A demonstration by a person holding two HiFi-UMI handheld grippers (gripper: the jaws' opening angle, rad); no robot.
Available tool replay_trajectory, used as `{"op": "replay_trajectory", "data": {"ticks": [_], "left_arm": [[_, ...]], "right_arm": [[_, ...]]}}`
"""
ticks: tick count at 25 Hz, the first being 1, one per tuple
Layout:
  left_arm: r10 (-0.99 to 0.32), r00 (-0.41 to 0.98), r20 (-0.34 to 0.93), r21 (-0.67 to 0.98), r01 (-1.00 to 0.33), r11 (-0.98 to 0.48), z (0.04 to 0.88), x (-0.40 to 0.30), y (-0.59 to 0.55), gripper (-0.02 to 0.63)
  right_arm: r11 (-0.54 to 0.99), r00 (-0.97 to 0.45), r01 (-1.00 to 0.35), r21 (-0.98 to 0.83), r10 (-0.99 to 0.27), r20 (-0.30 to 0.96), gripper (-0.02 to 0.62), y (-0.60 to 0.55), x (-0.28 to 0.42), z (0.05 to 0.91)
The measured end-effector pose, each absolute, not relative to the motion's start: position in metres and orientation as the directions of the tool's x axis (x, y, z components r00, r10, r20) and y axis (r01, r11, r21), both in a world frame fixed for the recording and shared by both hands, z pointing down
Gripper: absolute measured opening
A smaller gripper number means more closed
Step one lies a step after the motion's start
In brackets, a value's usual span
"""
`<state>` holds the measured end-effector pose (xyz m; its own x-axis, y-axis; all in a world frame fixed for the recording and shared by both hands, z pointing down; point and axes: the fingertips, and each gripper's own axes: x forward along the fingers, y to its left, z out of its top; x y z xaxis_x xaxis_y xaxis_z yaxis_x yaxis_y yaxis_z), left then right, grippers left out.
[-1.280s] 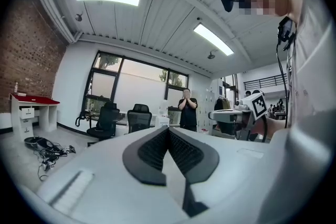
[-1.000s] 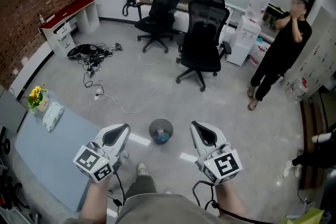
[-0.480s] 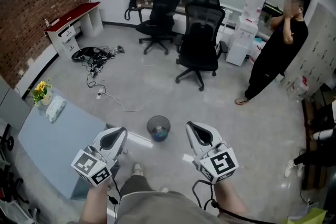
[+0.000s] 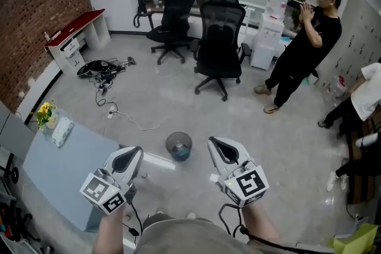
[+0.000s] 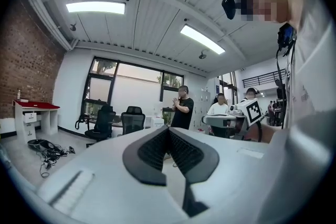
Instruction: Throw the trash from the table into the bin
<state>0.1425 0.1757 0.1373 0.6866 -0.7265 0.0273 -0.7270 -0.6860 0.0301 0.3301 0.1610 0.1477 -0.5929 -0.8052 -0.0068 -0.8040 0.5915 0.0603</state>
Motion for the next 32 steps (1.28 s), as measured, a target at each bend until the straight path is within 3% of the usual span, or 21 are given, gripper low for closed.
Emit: {"op": "replay_trajectory", "data": {"ticks": [32], "left_arm": [[-0.668,0.744,0.006,0.064,-0.667,-0.742,0.130,0.041,0.194,-0.002]], "right_arm": [[0.554,-0.551,-0.819,0.147,-0.832,0.069,0.003,0.198,0.222,0.141]]}}
